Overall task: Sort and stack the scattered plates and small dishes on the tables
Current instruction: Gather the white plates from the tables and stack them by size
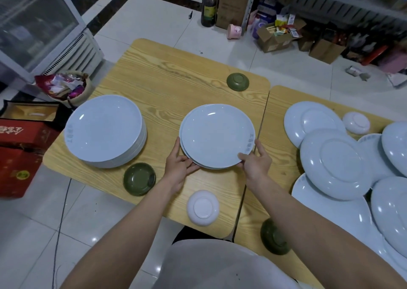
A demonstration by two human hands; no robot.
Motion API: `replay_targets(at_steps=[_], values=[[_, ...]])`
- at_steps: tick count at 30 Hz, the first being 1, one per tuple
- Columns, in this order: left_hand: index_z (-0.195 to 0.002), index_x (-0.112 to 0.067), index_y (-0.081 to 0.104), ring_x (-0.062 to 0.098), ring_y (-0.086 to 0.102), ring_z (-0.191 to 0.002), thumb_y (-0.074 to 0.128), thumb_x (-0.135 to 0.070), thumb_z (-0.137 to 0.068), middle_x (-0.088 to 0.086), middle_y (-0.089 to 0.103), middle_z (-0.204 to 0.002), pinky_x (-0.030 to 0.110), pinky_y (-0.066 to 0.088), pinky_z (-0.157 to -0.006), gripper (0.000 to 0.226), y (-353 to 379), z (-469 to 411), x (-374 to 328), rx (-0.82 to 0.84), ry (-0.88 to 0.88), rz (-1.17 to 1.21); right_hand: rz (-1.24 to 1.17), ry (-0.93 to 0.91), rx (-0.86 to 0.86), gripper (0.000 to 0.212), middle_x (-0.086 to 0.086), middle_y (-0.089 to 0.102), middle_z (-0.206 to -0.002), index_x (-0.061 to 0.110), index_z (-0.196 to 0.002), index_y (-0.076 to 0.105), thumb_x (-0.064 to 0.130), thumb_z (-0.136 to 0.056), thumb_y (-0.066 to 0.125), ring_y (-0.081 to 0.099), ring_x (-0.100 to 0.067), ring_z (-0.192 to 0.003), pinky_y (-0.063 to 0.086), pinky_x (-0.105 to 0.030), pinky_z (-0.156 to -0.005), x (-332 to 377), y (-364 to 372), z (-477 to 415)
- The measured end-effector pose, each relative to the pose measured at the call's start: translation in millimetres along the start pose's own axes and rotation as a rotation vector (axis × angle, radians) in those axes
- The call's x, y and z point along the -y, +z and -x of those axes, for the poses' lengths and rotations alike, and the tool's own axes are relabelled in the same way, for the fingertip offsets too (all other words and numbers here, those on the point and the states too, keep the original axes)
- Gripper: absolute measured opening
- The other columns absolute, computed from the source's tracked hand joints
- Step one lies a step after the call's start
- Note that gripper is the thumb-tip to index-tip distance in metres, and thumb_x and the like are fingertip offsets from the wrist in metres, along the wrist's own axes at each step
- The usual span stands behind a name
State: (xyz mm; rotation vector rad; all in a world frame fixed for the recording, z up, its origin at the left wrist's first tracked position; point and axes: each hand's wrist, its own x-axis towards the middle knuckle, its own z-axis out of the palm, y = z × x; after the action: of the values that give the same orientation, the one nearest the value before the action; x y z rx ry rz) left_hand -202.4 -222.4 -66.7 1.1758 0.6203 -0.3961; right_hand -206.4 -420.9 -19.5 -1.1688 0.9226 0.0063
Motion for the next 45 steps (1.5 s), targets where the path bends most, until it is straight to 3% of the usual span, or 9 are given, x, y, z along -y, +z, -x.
replay_targets(at_steps=[4, 9, 13, 20, 27, 32, 36, 40, 45], values=[[-0.153, -0.04, 0.024, 0.03, 0.073, -0.093, 0.051, 0.017, -0.091, 0.018, 0.057, -0.103, 0.031, 0.06, -0.071, 0.088, 0.2, 1.0, 0.5, 0.001, 0.001, 0.012, 0.181, -0.055, -0.066, 0.076, -0.006, 0.072, -0.107, 0.018, -0.146, 0.045, -0.013, -0.079, 0.064, 0.07, -0.016, -0.091, 0.059, -0.037, -0.083, -6.5, 1.7, -6.0], [-0.152, -0.04, 0.025, 0.032, 0.071, -0.099, 0.052, 0.017, -0.091, 0.022, 0.056, -0.112, 0.031, 0.06, -0.071, 0.088, 0.4, 2.6, 0.2, 0.002, 0.0, 0.027, 0.326, -0.139, -0.142, 0.062, 0.019, 0.066, -0.067, 0.016, -0.131, 0.062, -0.007, -0.074, 0.071, 0.063, 0.004, -0.067, 0.05, -0.012, -0.061, -6.6, 6.9, -9.3], [-0.152, -0.039, 0.026, 0.032, 0.07, -0.102, 0.051, 0.017, -0.091, 0.022, 0.056, -0.113, 0.031, 0.06, -0.071, 0.087, 0.6, 4.2, 0.3, -0.005, 0.003, 0.029, 0.446, -0.211, -0.172, 0.044, 0.012, 0.067, -0.066, 0.026, -0.103, 0.074, -0.005, -0.072, 0.073, 0.061, 0.002, -0.059, 0.041, -0.004, -0.046, -9.1, 10.9, -9.0], [-0.152, -0.039, 0.027, 0.031, 0.07, -0.101, 0.05, 0.017, -0.092, 0.028, 0.053, -0.122, 0.031, 0.06, -0.074, 0.086, 0.2, 5.9, -1.2, -0.006, 0.004, 0.023, 0.544, -0.174, -0.249, 0.017, 0.001, 0.066, -0.067, 0.016, -0.074, 0.073, 0.0, -0.07, 0.079, 0.059, -0.012, -0.064, 0.058, -0.035, -0.069, -15.3, 9.4, -14.0], [-0.151, -0.04, 0.029, 0.024, 0.073, -0.092, 0.047, 0.015, -0.094, 0.02, 0.059, -0.106, 0.028, 0.059, -0.072, 0.081, -1.4, 5.2, 1.1, -0.006, 0.013, 0.02, 0.506, -0.113, -0.263, 0.036, 0.003, 0.069, -0.082, 0.014, -0.105, 0.075, 0.003, -0.071, 0.082, 0.064, -0.011, -0.074, 0.054, -0.027, -0.078, -20.2, 10.8, -15.9], [-0.15, -0.043, 0.031, 0.024, 0.073, -0.095, 0.05, 0.013, -0.094, 0.022, 0.06, -0.109, 0.03, 0.059, -0.075, 0.081, -1.2, 6.8, -1.0, -0.008, 0.012, 0.003, 0.496, -0.094, -0.266, 0.034, -0.001, 0.071, -0.088, 0.016, -0.102, 0.073, 0.004, -0.071, 0.083, 0.068, -0.016, -0.084, 0.057, -0.033, -0.084, -20.5, 11.5, -16.7], [-0.149, -0.042, 0.033, 0.022, 0.073, -0.095, 0.049, 0.017, -0.092, 0.02, 0.063, -0.11, 0.031, 0.06, -0.075, 0.084, 2.3, 8.2, -4.7, -0.041, -0.023, 0.018, 0.451, -0.075, -0.248, 0.031, 0.006, 0.07, -0.085, 0.02, -0.098, 0.072, 0.006, -0.072, 0.083, 0.067, -0.011, -0.081, 0.054, -0.027, -0.078, -20.2, 9.4, -14.1], [-0.148, -0.04, 0.036, 0.022, 0.072, -0.097, 0.049, 0.02, -0.086, 0.004, 0.075, -0.101, 0.032, 0.061, -0.076, 0.087, 10.2, 14.0, -12.4, -0.066, -0.048, 0.043, 0.396, -0.053, -0.237, 0.024, 0.012, 0.069, -0.081, 0.018, -0.099, 0.075, 0.011, -0.076, 0.078, 0.064, 0.0, -0.075, 0.049, -0.017, -0.068, -15.5, 4.1, -10.6], [-0.133, -0.036, 0.055, 0.017, 0.067, -0.097, 0.047, 0.016, -0.079, -0.009, 0.067, -0.113, 0.032, 0.059, -0.084, 0.075, 28.0, 26.9, -18.5, -0.154, 0.029, -0.117, 0.4, -0.058, -0.067, 0.04, 0.01, 0.067, -0.092, 0.014, -0.12, 0.068, 0.019, -0.081, 0.077, 0.066, -0.01, -0.091, 0.052, -0.031, -0.093, 2.5, -15.1, -3.4]])
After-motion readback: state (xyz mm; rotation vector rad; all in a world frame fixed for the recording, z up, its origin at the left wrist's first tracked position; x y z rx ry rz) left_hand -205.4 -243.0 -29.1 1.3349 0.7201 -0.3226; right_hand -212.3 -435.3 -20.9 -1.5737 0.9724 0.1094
